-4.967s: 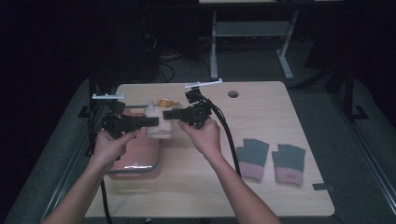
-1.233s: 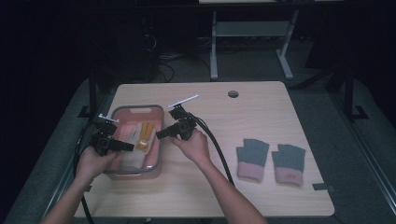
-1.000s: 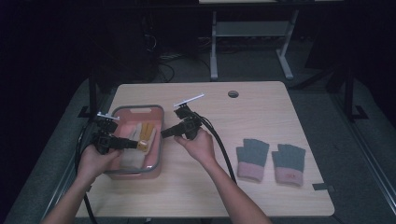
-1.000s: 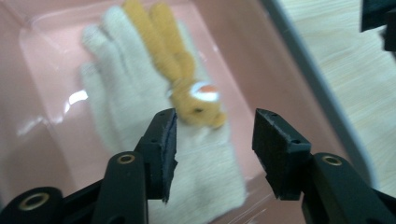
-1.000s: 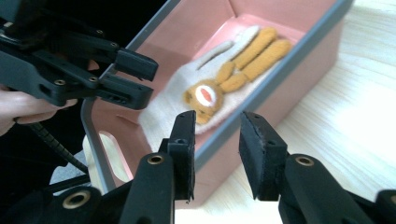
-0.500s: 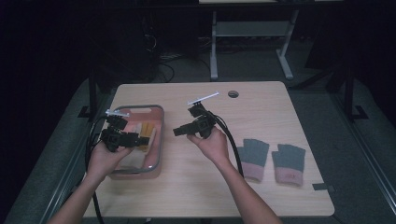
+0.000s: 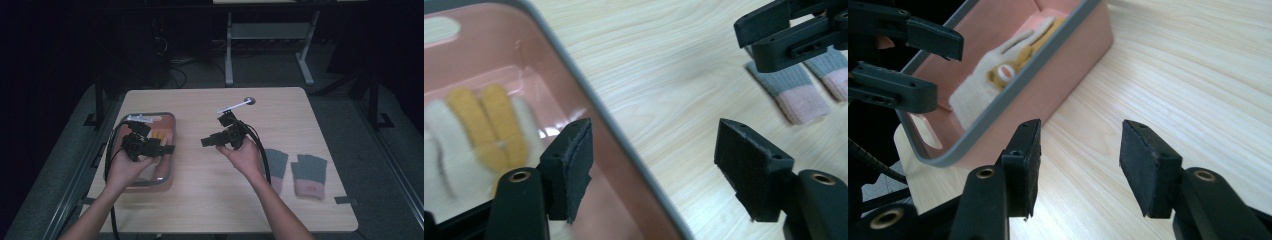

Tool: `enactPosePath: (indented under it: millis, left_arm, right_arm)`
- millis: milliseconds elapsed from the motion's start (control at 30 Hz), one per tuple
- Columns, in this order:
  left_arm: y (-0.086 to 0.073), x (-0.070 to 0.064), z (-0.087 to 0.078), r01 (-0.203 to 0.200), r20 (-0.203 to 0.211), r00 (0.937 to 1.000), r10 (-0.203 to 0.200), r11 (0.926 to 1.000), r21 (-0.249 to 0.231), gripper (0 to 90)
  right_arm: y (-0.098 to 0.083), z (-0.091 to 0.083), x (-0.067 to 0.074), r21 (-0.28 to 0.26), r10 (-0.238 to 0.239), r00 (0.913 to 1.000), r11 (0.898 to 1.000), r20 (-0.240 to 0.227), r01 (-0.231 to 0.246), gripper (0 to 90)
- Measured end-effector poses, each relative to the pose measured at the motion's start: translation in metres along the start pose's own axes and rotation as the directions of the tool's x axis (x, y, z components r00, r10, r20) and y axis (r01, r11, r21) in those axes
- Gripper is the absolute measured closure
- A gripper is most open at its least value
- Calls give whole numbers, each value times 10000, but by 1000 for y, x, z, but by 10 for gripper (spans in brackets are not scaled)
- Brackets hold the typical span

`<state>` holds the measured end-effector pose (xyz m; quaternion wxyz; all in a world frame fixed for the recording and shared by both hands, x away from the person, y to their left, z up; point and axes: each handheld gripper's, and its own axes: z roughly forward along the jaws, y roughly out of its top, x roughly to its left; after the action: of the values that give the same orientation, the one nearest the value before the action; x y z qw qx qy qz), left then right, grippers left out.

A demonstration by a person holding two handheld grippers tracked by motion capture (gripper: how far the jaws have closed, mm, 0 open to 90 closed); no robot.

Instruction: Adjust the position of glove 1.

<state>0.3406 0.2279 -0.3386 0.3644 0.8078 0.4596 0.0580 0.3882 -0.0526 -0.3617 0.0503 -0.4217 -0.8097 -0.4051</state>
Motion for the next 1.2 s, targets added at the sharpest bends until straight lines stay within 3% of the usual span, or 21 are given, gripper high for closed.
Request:
enactPosePath:
  millis: [733,1200]
  left_arm:
    - [13,-45,27,-572,579,9966,594,9976,-402,235]
    - [18,-74,49,-1003,971,9896,1058,9931,-602,197]
  right_arm:
    - [-31,-45,-30,-45,190,9944,9998,1036,-186,395]
    - [-54,-71,-49,109,205,9855,9997,1685,-226,352]
